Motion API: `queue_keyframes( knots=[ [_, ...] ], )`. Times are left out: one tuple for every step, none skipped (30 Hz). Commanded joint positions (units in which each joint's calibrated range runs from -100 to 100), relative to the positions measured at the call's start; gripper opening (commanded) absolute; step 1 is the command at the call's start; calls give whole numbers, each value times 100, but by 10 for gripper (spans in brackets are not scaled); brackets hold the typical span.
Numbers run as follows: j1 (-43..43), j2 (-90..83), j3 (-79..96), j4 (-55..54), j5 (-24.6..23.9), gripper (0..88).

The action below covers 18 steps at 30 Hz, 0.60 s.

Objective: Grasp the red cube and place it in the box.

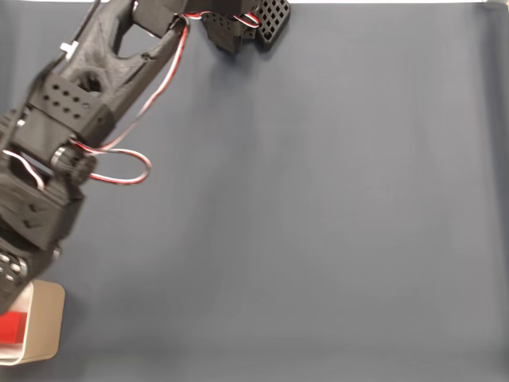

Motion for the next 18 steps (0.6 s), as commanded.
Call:
queue_keyframes(
  knots=[
    [-294, -757, 42, -110, -73, 0],
    [-379, -844, 151, -110, -73, 0],
    [-457, -930, 242, -110, -73, 0],
    [-543, -1017, 343, -127, -73, 0],
    [-642, -1121, 452, -127, -73, 0],
    [-749, -1207, 553, -127, -83, 0],
    [-848, -1303, 635, -119, -93, 0],
    [-969, -1398, 735, -102, -103, 0],
    [-1075, -1493, 835, -94, -112, 0],
    [-1182, -1589, 936, -94, -117, 0],
    [-1295, -1701, 1054, -94, -122, 0],
    [-1395, -1805, 1182, -94, -122, 0],
    [-1494, -1901, 1310, -94, -122, 0],
    [-1594, -2005, 1447, -94, -122, 0],
    [-1693, -2109, 1574, -94, -127, 0],
    [-1793, -2213, 1702, -94, -132, 0],
    [-1892, -2334, 1857, -94, -142, 0],
    [-1992, -2447, 2012, -94, -142, 0]
  ],
)
